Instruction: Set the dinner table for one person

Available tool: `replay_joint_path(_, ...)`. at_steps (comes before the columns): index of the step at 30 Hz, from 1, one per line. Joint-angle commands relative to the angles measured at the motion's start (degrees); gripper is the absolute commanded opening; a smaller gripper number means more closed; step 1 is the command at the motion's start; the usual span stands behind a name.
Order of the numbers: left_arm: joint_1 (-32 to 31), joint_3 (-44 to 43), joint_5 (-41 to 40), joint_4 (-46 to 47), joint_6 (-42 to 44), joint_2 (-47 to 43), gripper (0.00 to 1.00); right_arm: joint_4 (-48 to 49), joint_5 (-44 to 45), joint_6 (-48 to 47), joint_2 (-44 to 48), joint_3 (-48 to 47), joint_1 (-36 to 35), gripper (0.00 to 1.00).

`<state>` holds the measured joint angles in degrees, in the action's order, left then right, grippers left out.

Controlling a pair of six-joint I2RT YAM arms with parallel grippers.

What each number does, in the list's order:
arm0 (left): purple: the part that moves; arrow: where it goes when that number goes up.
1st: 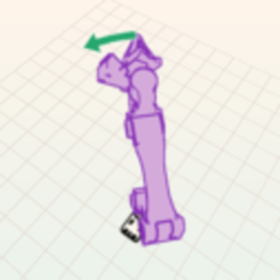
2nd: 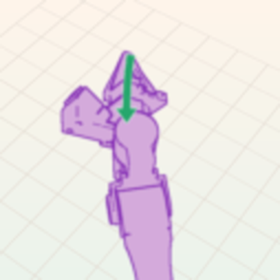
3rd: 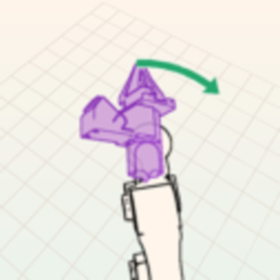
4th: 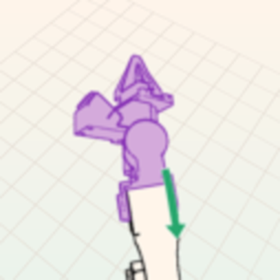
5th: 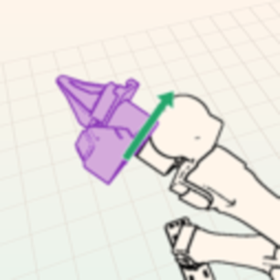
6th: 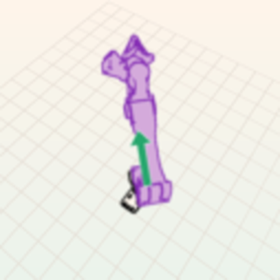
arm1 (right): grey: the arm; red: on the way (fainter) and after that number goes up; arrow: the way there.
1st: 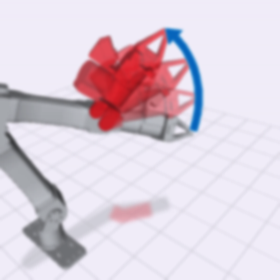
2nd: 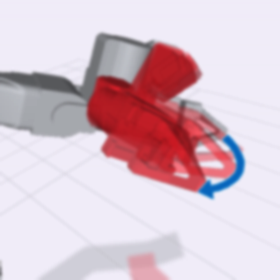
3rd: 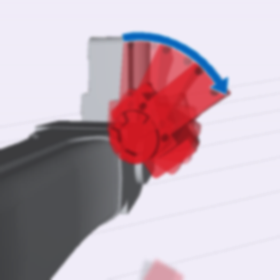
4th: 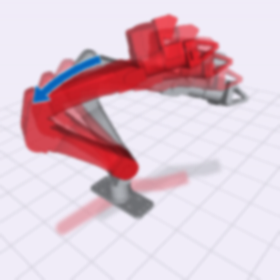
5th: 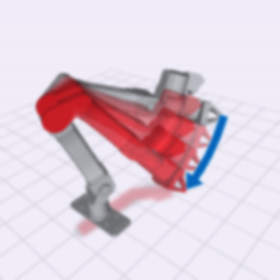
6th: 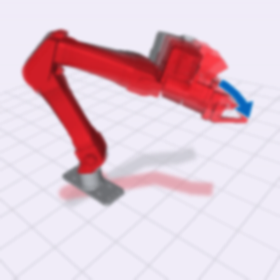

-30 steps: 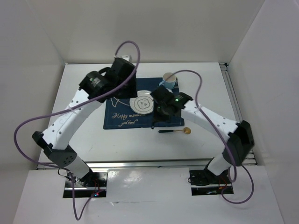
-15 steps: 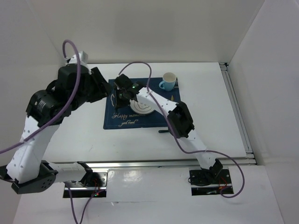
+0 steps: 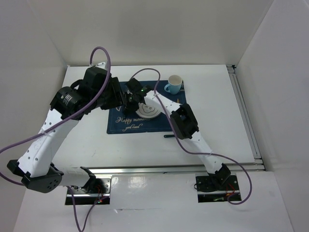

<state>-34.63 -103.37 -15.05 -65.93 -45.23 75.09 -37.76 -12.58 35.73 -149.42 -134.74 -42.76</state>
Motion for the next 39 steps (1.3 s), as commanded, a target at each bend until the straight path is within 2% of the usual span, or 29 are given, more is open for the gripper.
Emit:
replay_joint_path(1, 0.27, -0.25, 0.72, 1.16, 0.94, -1.7, 0.6, 3.83, -0.52, -0.22, 4.13, -0.89, -0.04, 0.46)
replay_joint_path(4, 0.27, -0.25, 0.72, 1.16, 2.07, -1.7, 0.6, 4.45, 0.01, -0.22, 8.78, 1.05, -0.04, 0.53)
replay_joint_path(7, 0.27, -1.65, 0.19, 1.16, 2.69, -1.0, 0.6, 2.08, 1.93, -0.74, 14.83, 2.98, -0.04, 0.53)
replay_joint_path(9, 0.27, -2.18, -0.42, 1.16, 2.69, -1.0, 0.6, 1.55, 5.17, -0.74, 18.97, 8.06, -0.04, 0.53)
replay_joint_path(10, 0.27, -2.18, -0.42, 1.16, 3.22, -1.0, 0.6, 0.85, 6.33, -0.74, 23.95, 10.78, -0.04, 0.53)
replay_joint_path(11, 0.27, -2.18, -1.03, 1.16, 3.22, -1.0, 0.6, 0.84, 7.47, 0.21, 26.79, 17.86, -0.04, 0.53)
replay_joint_path(13, 0.27, -2.18, -1.04, 1.77, 3.74, -1.0, 0.6, 0.23, 11.76, 1.96, 32.76, 25.97, -0.04, 0.53)
replay_joint_path(14, 0.27, -2.18, -1.04, 1.77, 3.75, -1.0, 0.6, 0.23, 13.09, 2.85, 39.15, 30.63, -0.04, 0.62)
replay_joint_path(15, 0.27, -1.66, -1.04, 2.29, 3.75, -1.0, 0.6, 0.23, 14.32, 4.25, 42.25, 39.46, 0.57, 0.67)
replay_joint_path(17, 0.27, -1.66, -0.43, 2.3, 4.28, -1.0, 0.6, -0.39, 16.61, 9.34, 51.28, 48.21, 1.97, 0.76)
replay_joint_path(18, 0.27, -1.13, -0.42, 2.3, 4.28, -1.0, 0.6, -1.69, 17.23, 11.54, 54.04, 56.43, 2.59, 0.84)
replay_joint_path(20, 0.27, -0.52, 0.19, 3.35, 4.28, -1.0, 0.6, -2.4, 17.76, 17.78, 61.14, 63.69, 3.65, 0.85)
replay_joint_path(22, 0.79, 0.09, 0.19, 3.88, 4.89, -1.0, 0.6, -3.55, 17.76, 21.56, 64.42, 71.58, 4.53, 0.87)
replay_joint_path(26, 0.79, 1.33, 0.81, 4.41, 5.42, -1.53, 0.6, -5.39, 18.91, 27.81, 66.81, 76.47, 5.84, 0.82)
replay_joint_path(39, 0.79, 2.47, 0.72, 5.02, 6.03, -1.53, 0.6, -2.94, 21.19, 32.21, 53.72, 72.86, 10.85, 0.74)
